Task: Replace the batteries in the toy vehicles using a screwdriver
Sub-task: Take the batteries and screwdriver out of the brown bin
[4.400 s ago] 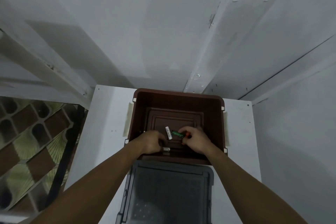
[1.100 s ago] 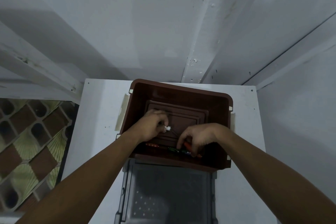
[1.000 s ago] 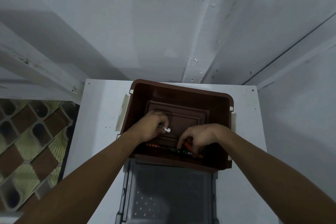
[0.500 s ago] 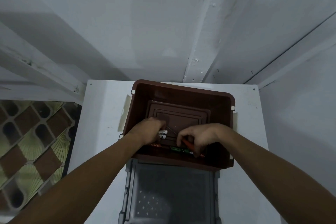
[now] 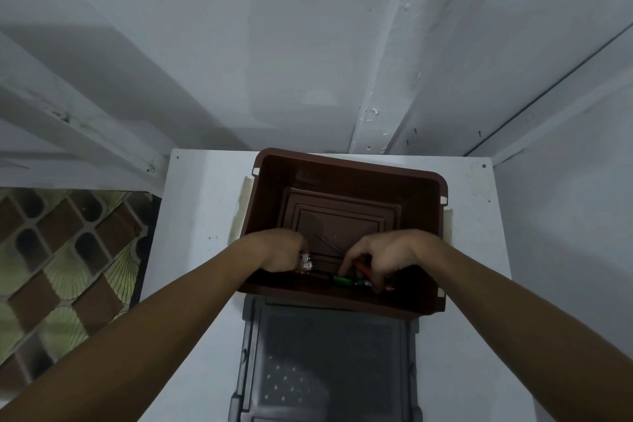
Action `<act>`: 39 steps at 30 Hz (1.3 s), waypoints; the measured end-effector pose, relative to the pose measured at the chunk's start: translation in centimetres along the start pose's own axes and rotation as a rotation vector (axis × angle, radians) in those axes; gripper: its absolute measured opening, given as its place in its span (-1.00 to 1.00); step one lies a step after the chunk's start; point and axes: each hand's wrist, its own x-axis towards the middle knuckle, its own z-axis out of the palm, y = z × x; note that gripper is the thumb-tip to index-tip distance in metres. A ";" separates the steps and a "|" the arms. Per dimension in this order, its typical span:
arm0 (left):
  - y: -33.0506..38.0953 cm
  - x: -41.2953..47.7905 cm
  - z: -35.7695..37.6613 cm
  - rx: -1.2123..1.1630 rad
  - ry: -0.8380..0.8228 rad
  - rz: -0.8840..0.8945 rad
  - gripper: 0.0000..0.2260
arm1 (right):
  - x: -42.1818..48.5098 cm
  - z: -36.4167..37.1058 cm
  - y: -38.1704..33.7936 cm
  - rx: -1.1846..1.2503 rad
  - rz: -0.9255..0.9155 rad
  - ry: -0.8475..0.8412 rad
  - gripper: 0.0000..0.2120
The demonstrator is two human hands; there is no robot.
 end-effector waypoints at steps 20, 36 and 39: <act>0.0 -1.1 -0.5 -0.103 -0.116 0.109 -0.81 | 0.4 -0.2 0.1 0.088 0.011 -0.047 -0.49; 0.2 -0.8 0.8 -0.029 -0.080 0.177 -0.78 | 0.4 -0.1 0.1 0.092 0.022 -0.032 -0.47; 0.1 -0.8 0.9 -0.041 -0.072 0.184 -0.80 | 0.4 -0.1 0.0 0.079 0.025 -0.043 -0.43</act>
